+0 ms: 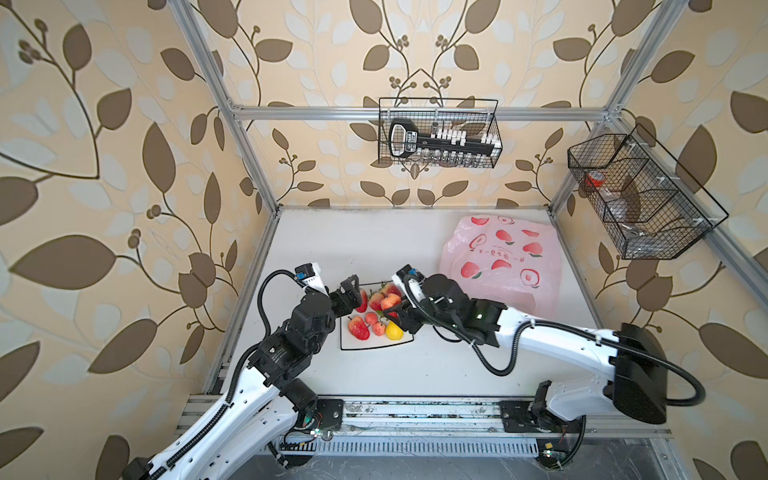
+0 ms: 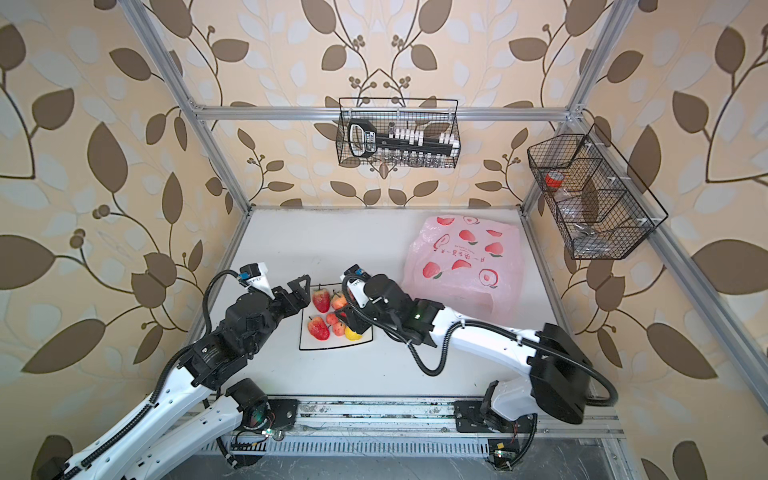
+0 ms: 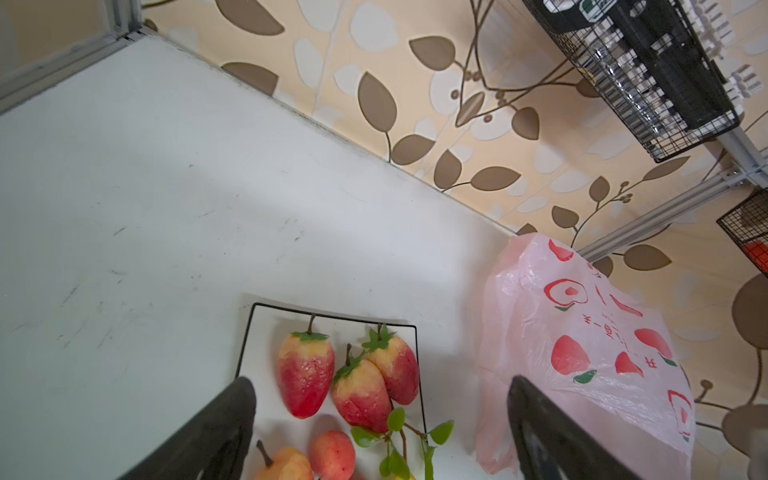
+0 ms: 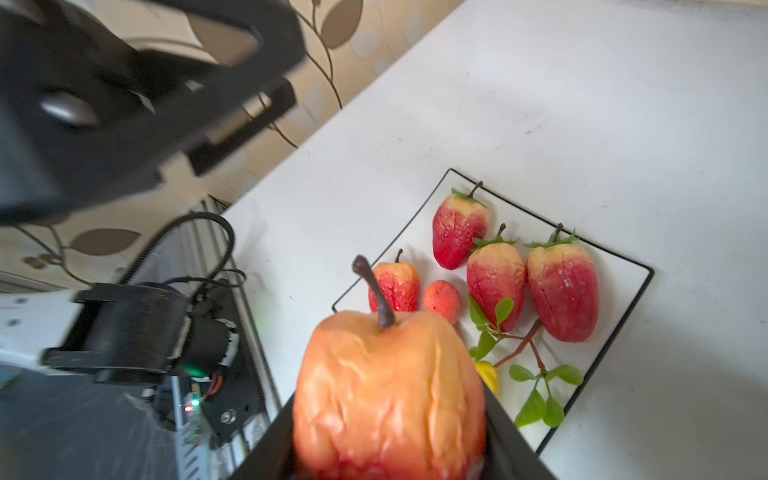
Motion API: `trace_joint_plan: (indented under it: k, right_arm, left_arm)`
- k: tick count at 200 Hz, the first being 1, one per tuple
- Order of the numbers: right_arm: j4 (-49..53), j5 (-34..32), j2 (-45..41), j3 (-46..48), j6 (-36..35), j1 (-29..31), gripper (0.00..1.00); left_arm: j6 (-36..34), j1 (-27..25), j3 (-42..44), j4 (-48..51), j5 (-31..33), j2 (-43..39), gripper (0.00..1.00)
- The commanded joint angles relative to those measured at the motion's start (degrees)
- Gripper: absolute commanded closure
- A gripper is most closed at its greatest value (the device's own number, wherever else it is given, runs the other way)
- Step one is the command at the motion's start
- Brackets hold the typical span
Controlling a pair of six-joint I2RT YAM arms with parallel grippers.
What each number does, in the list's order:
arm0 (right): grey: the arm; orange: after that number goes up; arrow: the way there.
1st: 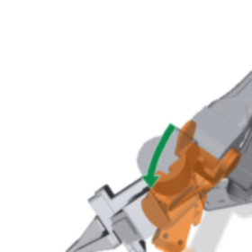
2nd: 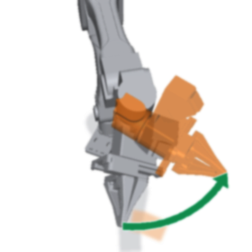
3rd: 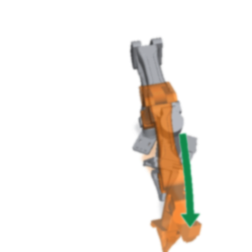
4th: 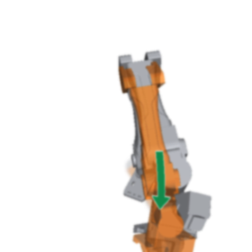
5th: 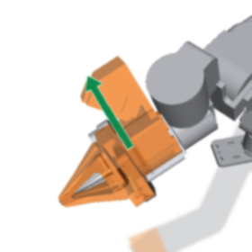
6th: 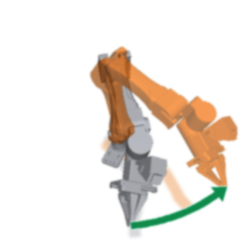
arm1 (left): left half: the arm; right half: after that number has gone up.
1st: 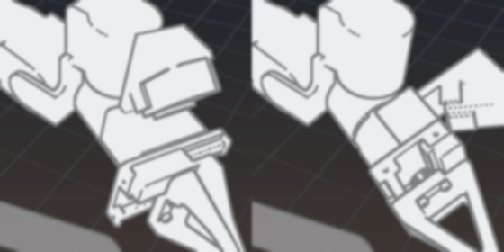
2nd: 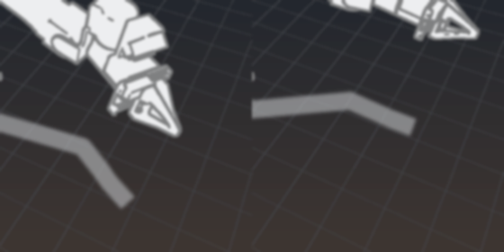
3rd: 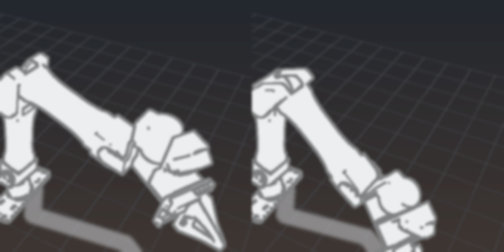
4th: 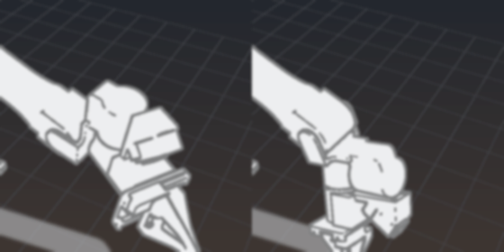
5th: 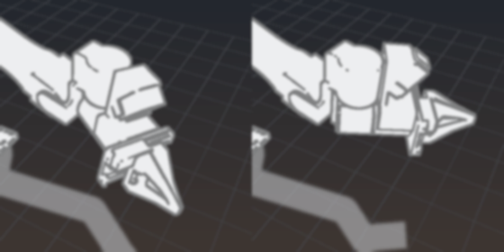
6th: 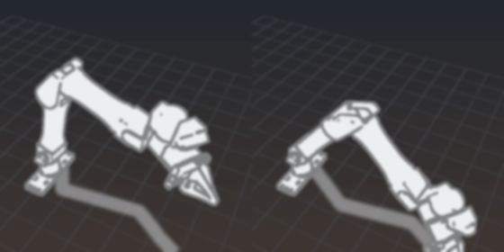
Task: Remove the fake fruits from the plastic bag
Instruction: 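Set the apple on the plate with the right gripper while the left releases the bag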
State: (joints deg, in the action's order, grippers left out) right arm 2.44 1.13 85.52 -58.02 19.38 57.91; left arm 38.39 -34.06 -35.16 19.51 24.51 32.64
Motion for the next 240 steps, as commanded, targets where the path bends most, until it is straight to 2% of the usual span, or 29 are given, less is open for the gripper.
trace_joint_plan:
  k: [1, 40, 92, 133, 166, 192, 240]
  right_arm:
    - [1.2, -7.4, 5.7, -4.0, -3.8, 1.7, 0.57]
    - [0.4, -11.6, 12.9, -7.5, -4.1, 1.9, 0.57]
    - [3.0, -16.7, 18.8, -11.5, -6.9, 1.9, 0.55]
    - [3.6, -15.5, 21.3, -12.4, -6.8, 1.9, 0.5]
    - [3.1, -14.4, 21.6, -12.0, -6.6, 1.8, 0.4]
    - [3.0, -14.2, 21.1, -11.9, -6.6, 1.9, 0.33]
    - [2.9, -13.2, 18.1, -12.0, -6.4, 1.8, 0.26]
  left_arm:
    - [0.4, 0.3, 1.0, 5.0, 6.1, -3.5, 0.06]
    - [0.0, 0.3, 1.4, 8.5, 7.7, -8.6, 0.06]
    - [-0.1, 0.3, 1.3, 9.8, 7.6, -10.5, 0.06]
    - [-0.2, 0.3, 1.6, 10.0, 7.6, -10.8, 0.06]
    - [0.0, 0.2, 1.6, 10.0, 7.8, -10.7, 0.06]
    - [0.0, 0.2, 1.5, 10.0, 7.9, -10.6, 0.06]
    - [0.1, 0.2, 1.6, 9.5, 7.9, -9.8, 0.06]
